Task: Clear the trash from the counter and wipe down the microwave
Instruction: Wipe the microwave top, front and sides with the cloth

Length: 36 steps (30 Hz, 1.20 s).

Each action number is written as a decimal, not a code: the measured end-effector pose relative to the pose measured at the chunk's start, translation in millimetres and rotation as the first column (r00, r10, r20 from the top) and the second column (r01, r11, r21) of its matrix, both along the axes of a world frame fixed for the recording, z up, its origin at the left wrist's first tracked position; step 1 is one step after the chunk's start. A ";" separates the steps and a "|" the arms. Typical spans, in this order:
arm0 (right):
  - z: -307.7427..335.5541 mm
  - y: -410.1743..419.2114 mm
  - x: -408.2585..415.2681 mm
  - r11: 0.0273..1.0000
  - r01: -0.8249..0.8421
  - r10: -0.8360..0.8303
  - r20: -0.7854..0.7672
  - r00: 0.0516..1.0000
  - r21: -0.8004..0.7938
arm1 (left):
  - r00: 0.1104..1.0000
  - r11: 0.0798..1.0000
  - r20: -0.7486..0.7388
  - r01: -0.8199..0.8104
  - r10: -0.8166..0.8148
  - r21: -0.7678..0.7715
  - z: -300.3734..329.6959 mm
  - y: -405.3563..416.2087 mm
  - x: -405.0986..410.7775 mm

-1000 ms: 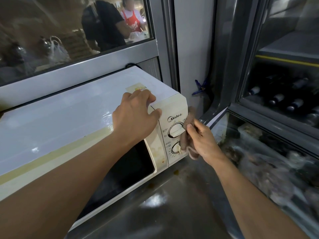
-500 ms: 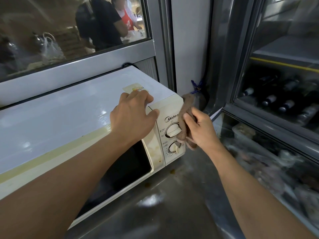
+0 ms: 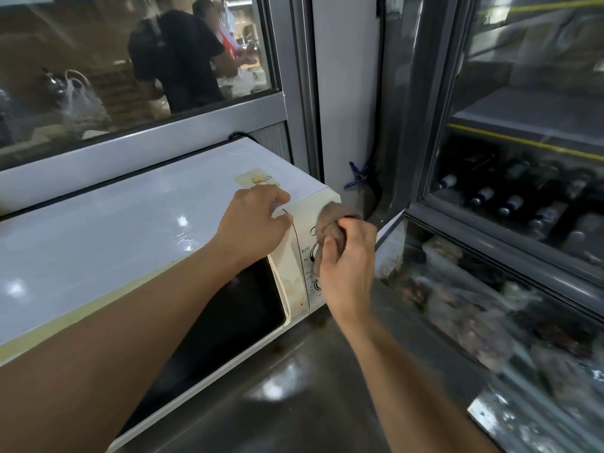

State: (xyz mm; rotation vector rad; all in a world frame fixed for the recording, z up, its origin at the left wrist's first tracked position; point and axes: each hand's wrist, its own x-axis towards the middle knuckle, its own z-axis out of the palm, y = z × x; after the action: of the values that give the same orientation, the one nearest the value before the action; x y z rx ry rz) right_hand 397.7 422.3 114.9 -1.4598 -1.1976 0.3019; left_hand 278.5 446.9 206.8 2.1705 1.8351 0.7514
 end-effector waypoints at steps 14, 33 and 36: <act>-9.7 20.0 15.6 0.995 0.086 -0.088 0.051 0.995 0.043 | 0.999 0.997 -0.041 0.005 -0.002 0.074 -7.1 -11.8 -9.2; 11.3 21.4 15.7 0.998 0.048 -0.045 -0.075 0.996 0.044 | 1.000 0.998 -0.017 0.013 -0.012 0.059 -7.0 -9.0 -9.5; 20.1 15.8 1.3 0.996 0.035 -0.030 -0.068 0.997 0.085 | 0.998 0.998 0.031 0.054 -0.054 0.015 -6.8 -5.1 -13.8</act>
State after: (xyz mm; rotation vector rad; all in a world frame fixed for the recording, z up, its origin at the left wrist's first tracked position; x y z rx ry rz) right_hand 399.0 438.1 135.0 -1.3826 -1.1188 0.2715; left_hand 264.8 441.8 200.0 2.1949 1.7538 0.7841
